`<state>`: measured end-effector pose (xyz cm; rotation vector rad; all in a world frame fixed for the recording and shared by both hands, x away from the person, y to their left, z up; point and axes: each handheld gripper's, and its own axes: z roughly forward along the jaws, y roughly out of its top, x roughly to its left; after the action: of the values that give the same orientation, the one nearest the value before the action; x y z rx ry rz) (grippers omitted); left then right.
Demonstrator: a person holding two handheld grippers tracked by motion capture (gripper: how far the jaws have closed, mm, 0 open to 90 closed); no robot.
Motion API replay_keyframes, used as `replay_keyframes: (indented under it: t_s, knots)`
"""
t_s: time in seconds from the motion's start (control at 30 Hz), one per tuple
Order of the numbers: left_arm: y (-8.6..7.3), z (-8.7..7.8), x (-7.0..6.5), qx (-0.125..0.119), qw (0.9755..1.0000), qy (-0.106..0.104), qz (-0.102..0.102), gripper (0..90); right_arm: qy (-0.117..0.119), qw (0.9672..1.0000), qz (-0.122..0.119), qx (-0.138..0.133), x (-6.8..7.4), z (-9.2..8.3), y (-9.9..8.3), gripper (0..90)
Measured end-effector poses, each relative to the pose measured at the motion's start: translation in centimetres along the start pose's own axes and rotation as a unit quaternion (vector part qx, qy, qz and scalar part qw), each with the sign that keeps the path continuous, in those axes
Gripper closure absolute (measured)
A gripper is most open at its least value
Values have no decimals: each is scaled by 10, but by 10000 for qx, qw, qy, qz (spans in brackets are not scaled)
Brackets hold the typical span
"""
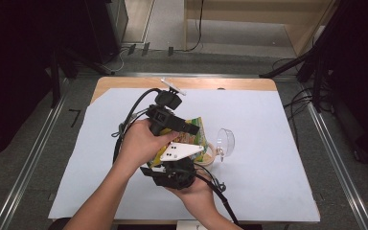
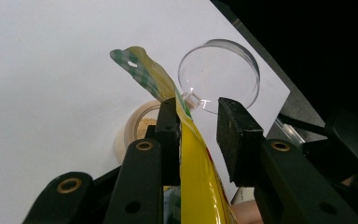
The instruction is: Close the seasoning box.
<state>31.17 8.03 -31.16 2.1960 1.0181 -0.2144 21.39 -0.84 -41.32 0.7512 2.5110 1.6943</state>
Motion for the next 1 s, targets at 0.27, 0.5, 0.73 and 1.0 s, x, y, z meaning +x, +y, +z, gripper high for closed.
replay_keyframes:
  t_s: [0.27, 0.5, 0.73, 1.0]
  knots:
    - [-2, 2, 3, 63, 9999, -102, -52, 716, -26, 9999, -142, -25, 0, 2, -4, 696]
    - [-5, 4, 3, 327, 9994, -131, 5, 750, -39, 9993, -349, -84, 2, 4, -11, 689]
    - [-8, 5, 0, 421, 9988, -67, 259, 797, -90, 9986, -513, -89, 4, 6, -17, 692]
    - [-12, 6, -2, 581, 9973, -19, 437, 858, 139, 9989, -414, -145, 2, 11, -25, 654]
